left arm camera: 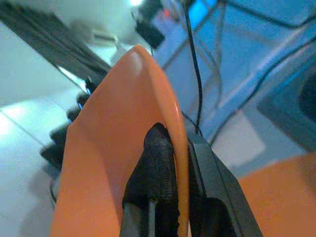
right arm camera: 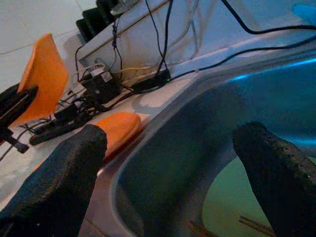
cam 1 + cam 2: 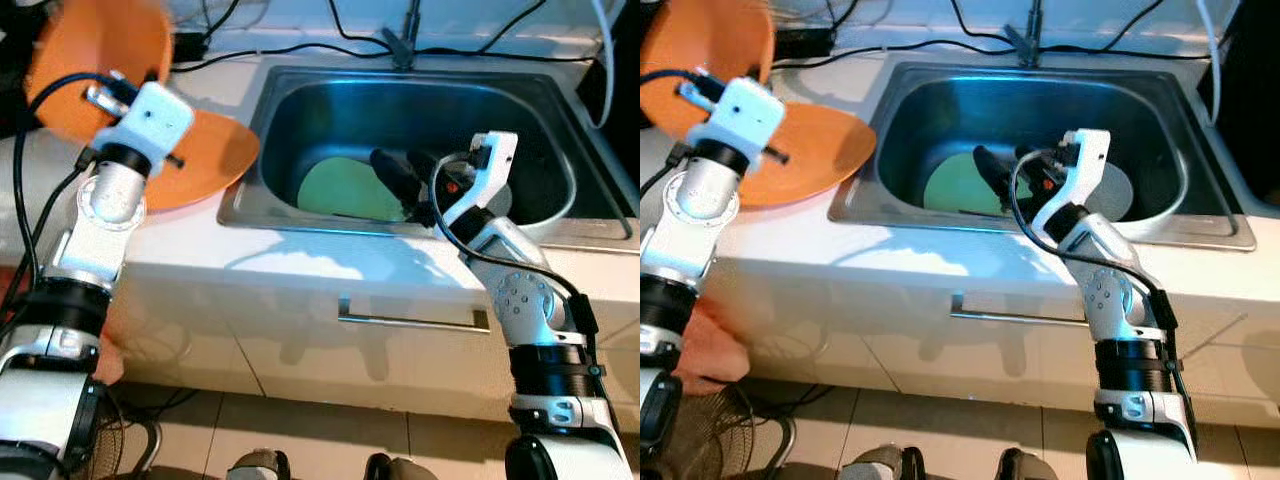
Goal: Kitchen organization
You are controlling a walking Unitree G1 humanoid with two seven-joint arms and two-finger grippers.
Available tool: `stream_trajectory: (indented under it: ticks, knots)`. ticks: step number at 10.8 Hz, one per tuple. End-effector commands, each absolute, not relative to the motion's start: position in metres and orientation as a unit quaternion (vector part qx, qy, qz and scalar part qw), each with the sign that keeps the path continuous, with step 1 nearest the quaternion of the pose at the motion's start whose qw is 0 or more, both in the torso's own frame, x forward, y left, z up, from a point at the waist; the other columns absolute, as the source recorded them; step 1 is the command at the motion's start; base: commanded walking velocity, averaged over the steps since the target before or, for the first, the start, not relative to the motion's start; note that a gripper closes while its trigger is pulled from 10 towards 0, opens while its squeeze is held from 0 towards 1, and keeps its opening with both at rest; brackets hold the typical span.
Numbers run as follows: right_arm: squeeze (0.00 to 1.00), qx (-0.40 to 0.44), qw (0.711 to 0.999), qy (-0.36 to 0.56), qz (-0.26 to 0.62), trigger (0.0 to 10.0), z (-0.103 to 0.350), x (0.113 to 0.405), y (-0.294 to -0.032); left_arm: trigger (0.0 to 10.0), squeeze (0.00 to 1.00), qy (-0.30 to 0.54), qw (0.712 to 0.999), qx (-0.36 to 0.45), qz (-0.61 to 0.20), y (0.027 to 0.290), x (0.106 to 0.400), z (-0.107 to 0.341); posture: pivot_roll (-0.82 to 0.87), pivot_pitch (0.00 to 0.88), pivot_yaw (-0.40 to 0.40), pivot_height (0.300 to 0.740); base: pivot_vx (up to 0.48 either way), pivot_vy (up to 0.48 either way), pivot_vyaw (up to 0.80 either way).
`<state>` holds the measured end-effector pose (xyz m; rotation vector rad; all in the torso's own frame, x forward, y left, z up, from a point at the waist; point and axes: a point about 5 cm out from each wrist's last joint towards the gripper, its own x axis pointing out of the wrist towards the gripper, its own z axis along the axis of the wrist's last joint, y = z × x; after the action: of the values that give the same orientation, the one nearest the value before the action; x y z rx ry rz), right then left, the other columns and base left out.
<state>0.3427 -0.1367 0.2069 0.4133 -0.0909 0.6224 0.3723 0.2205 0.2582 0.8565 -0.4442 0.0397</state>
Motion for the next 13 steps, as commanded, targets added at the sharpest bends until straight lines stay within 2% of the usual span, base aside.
stream_trajectory:
  ticks: [1, 2, 3, 4, 5, 7, 9, 13]
  knots:
    - [0.0, 0.203, 0.929, -0.044, 0.306, 10.0, 0.21, 0.344, -0.137, 0.0, 0.0, -0.262, 0.86, 0.438, -0.002, 0.203, 0.368, 0.261, 0.03, 0.095, 0.028, 0.74, 0.0, 0.0, 0.0]
    - [0.0, 0.205, 0.929, -0.045, 0.306, 10.0, 0.21, 0.345, -0.137, 0.0, 0.0, -0.292, 0.831, 0.469, -0.06, 0.173, 0.365, 0.25, 0.03, 0.092, 0.026, 0.74, 0.0, 0.0, 0.0]
    - [0.0, 0.207, 0.929, -0.045, 0.305, 10.0, 0.21, 0.345, -0.137, 0.0, 0.0, -0.301, 0.817, 0.482, -0.095, 0.159, 0.362, 0.242, 0.03, 0.09, 0.025, 0.74, 0.0, 0.0, 0.0]
    - [0.0, 0.209, 0.928, -0.046, 0.304, 10.0, 0.211, 0.346, -0.139, 0.0, 0.0, -0.316, 0.785, 0.508, -0.158, 0.136, 0.356, 0.225, 0.03, 0.087, 0.024, 0.74, 0.0, 0.0, 0.0]
    - [0.0, 0.211, 0.928, -0.048, 0.302, 10.0, 0.213, 0.347, -0.141, 0.0, 0.0, -0.324, 0.768, 0.519, -0.19, 0.125, 0.353, 0.215, 0.03, 0.085, 0.024, 0.74, 0.0, 0.0, 0.0]
    - [0.0, 0.212, 0.929, -0.054, 0.298, 10.0, 0.217, 0.347, -0.145, 0.0, 0.0, -0.319, 0.746, 0.545, -0.212, 0.116, 0.356, 0.2, 0.02, 0.084, 0.028, 0.74, 0.0, 0.0, 0.0]
    - [0.0, 0.205, 0.933, -0.062, 0.29, 10.0, 0.223, 0.348, -0.151, 0.0, 0.0, -0.33, 0.736, 0.549, -0.219, 0.111, 0.355, 0.197, 0.02, 0.083, 0.028, 0.74, 0.0, 0.0, 0.0]
    - [0.0, 0.17, 0.931, -0.042, 0.321, 10.0, 0.25, 0.36, -0.16, 0.0, 0.0, -0.362, 0.692, 0.57, -0.257, 0.097, 0.348, 0.185, 0.02, 0.089, 0.021, 0.74, 0.0, 0.0, 0.0]
